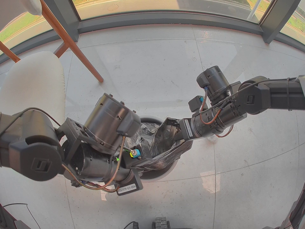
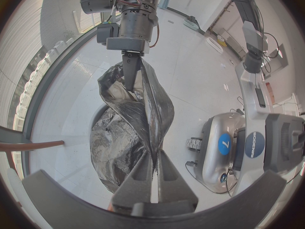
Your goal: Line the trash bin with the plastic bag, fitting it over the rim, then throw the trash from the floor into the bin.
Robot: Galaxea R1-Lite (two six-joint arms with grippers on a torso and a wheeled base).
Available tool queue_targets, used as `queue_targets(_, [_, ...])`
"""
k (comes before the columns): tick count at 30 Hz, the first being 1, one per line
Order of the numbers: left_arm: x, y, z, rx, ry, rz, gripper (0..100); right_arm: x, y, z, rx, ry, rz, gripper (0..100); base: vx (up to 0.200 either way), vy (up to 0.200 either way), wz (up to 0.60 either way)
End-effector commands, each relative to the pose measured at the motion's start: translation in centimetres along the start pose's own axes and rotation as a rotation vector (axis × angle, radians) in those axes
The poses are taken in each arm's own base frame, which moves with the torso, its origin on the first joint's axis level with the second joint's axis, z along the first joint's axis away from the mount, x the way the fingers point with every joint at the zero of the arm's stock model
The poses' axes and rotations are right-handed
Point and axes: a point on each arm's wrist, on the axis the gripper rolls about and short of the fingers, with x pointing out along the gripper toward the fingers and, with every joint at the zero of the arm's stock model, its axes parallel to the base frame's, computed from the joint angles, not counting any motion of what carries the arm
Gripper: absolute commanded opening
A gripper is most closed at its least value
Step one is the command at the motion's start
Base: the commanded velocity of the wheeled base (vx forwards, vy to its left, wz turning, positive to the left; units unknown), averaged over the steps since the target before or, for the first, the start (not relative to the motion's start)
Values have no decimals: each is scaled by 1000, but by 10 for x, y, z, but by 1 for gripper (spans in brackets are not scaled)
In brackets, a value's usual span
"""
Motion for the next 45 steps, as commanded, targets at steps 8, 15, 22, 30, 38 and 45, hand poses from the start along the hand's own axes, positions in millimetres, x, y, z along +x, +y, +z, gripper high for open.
queue_targets(8, [13,-43,25,-179,-29,-24,0,-15,-11,-6,-250,-106,71,0,0,0,0])
queue_targets(15, [30,-43,28,-178,13,11,0,-2,-30,-4,-272,-181,45,0,0,0,0])
queue_targets(22, [59,-38,37,-196,45,22,0,19,-55,8,-266,-273,14,0,0,0,0])
queue_targets(30, [67,-33,35,-230,50,-6,100,21,-73,4,-276,-264,-46,0,0,0,0])
queue_targets(38, [85,-19,44,-307,24,39,100,25,-79,4,-261,-256,-66,0,0,0,0])
queue_targets(45, [111,-18,54,-327,-36,101,100,23,-76,5,-264,-263,-69,0,0,0,0])
